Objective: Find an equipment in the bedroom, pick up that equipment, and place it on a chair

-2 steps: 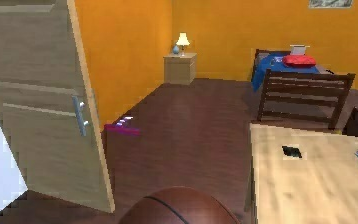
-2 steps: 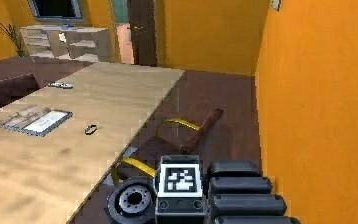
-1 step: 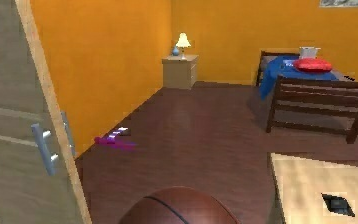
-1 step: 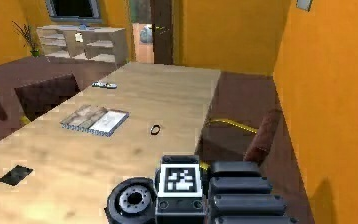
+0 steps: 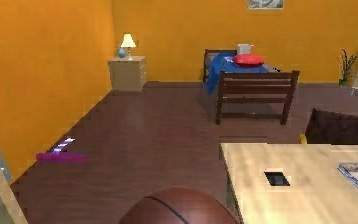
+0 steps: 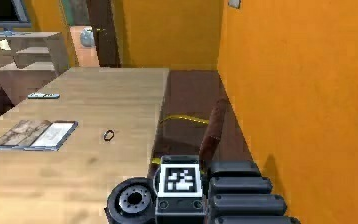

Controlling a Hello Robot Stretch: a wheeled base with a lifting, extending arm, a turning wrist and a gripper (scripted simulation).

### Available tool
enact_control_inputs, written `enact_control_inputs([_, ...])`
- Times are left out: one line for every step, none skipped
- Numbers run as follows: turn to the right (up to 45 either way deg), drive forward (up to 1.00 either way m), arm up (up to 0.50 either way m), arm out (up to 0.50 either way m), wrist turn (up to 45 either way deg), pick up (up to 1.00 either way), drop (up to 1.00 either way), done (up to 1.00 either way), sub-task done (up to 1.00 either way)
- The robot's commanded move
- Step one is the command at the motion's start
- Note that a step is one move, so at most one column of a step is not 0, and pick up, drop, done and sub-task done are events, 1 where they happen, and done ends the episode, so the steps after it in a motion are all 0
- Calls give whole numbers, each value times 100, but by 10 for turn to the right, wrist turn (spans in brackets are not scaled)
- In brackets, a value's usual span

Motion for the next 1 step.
enact_control_inputs([0,95,0,0,0,0,0,0,0])
